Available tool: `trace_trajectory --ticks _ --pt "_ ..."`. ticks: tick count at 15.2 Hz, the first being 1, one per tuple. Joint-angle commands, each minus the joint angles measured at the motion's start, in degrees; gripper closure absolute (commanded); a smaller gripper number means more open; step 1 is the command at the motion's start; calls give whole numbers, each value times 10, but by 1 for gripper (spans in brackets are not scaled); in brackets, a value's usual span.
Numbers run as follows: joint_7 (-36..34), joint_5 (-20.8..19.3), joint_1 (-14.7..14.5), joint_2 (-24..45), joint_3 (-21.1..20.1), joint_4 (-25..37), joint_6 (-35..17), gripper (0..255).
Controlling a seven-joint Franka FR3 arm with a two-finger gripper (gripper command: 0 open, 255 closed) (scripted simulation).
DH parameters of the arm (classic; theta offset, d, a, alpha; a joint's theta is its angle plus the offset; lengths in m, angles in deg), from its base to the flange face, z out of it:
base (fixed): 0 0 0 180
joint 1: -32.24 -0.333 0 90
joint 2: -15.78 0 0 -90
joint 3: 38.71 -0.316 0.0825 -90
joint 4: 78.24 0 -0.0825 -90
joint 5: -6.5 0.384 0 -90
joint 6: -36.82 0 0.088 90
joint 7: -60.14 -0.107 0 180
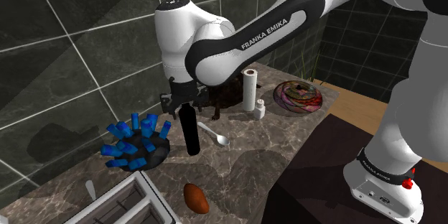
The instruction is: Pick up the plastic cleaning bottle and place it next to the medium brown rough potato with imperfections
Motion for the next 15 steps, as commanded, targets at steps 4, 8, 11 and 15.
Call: trace_trajectory --ticks 4,8,11,15 --pt "0 0 0 0 0 0 0 0" --pt "12 18 1 -33 -6 31 61 0" --pt "12 18 1 -33 -6 31 61 0" --pt "12 18 1 -33 -6 31 61 0"
